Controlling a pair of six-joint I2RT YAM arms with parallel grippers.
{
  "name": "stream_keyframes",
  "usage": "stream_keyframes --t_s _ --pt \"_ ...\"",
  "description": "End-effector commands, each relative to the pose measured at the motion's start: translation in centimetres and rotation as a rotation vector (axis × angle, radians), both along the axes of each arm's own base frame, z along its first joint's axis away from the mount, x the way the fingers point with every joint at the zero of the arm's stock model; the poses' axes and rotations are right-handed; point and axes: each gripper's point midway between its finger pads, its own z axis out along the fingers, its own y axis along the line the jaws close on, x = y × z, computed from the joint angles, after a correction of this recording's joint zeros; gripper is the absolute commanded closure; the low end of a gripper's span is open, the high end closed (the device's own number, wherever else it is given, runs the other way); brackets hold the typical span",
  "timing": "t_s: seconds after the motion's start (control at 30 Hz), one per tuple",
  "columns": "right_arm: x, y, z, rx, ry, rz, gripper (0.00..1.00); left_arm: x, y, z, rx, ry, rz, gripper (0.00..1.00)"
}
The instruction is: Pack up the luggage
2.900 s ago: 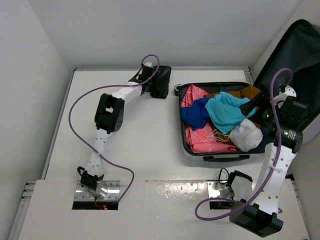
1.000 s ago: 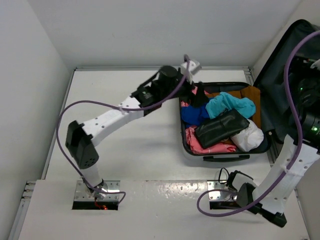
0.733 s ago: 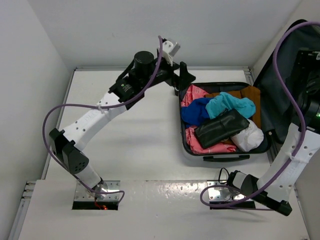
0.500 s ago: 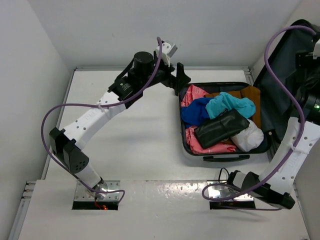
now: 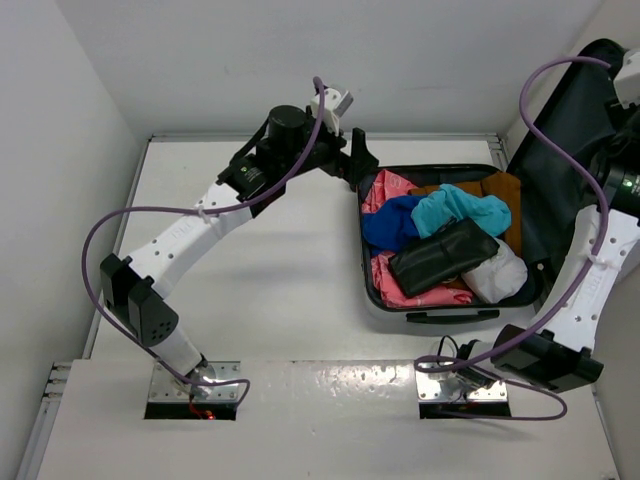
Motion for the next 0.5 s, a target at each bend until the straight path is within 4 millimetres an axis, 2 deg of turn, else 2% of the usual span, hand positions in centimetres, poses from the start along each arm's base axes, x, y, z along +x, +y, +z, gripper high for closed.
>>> stream_keyframes --t_s 0.0,0.1,0.13,0.17,0.2,0.27,0.3,0.33,0.37,0.4,0.47 --pt "0.4 -0.8 0.9 -0.094 0.021 -0.037 0.44 1.3 1.0 -0.2 -0.015 0.008 0.038 0.0" --pt "1.3 0.1 0.8 -0.122 0.017 0.003 0.75 2.0 2.2 -0.4 -0.008 0.013 0.079 0.0" --pt "1.3 0.9 1.3 -0.124 0.001 0.03 0.96 2.4 2.7 -0.6 -0.008 0.029 0.095 0.0" --pt "1.7 1.7 1.3 -0.124 -0.003 0.059 1.0 2.2 2.9 -0.7 -0.007 0.031 0.095 0.0" --pt "2.4 2.9 1.0 -0.115 -0.001 0.099 1.0 2.6 3.4 -0.7 -0.013 0.037 0.11 0.0" --pt "2.2 5.1 1.6 -0.114 -0.023 0.181 1.0 2.7 4.4 -1.4 -0.011 0.056 0.138 0.0" --pt "2.9 7.6 1.2 -0.104 -0.028 0.253 1.0 2.6 5.3 -1.0 -0.017 0.049 0.153 0.0" --pt "2.6 9.1 1.6 -0.104 -0.042 0.301 1.0 3.1 6.3 -1.6 -0.008 0.059 0.182 0.0" --pt "3.2 10.9 1.1 -0.087 -0.035 0.36 1.0 3.2 7.0 -1.8 -0.005 0.06 0.202 0.0" --pt "2.8 12.8 1.2 -0.055 -0.058 0.414 1.0 3.1 7.7 -1.3 -0.018 0.058 0.215 0.0" --pt "2.1 16.4 0.5 0.013 -0.043 0.55 1.0 3.5 9.4 -1.9 -0.013 0.066 0.249 0.0"
